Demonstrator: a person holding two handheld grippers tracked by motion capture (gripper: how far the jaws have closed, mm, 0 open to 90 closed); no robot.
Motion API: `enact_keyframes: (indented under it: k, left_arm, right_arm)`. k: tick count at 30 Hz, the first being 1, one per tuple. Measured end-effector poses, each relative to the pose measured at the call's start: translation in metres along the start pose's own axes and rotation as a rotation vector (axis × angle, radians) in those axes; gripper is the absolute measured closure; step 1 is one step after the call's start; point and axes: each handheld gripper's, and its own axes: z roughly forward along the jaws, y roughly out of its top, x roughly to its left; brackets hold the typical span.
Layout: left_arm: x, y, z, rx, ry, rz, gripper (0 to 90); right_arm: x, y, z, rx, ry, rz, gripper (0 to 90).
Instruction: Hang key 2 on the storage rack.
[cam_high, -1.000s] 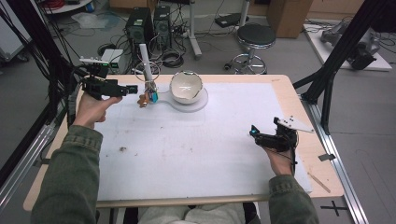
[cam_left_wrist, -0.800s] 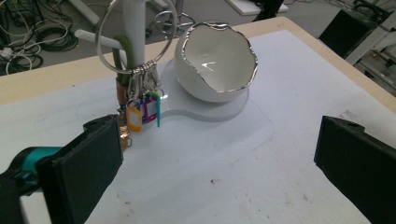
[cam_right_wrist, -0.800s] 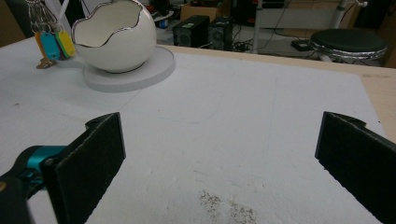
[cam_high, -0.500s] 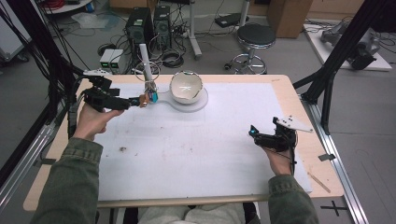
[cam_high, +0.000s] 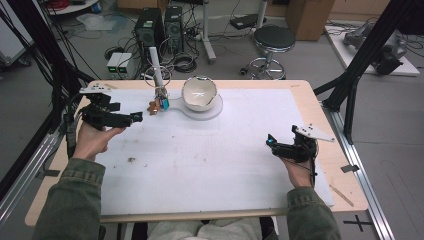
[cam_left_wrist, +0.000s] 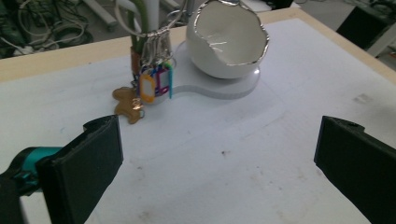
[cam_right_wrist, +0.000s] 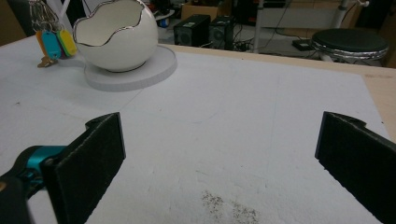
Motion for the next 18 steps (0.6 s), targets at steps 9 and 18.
enact_keyframes:
  k: [9, 18]
  left_arm:
    - [0.000, -0.018, -0.007, -0.010, 0.048, 0.006, 1.7]
    - [0.003, -0.040, -0.009, -0.026, 0.078, -0.007, 1.7]
  right_arm:
    - [0.000, 0.000, -0.001, -0.002, 0.000, 0.001, 0.5]
    - [0.000, 0.000, -0.002, -0.003, -0.002, 0.006, 0.6]
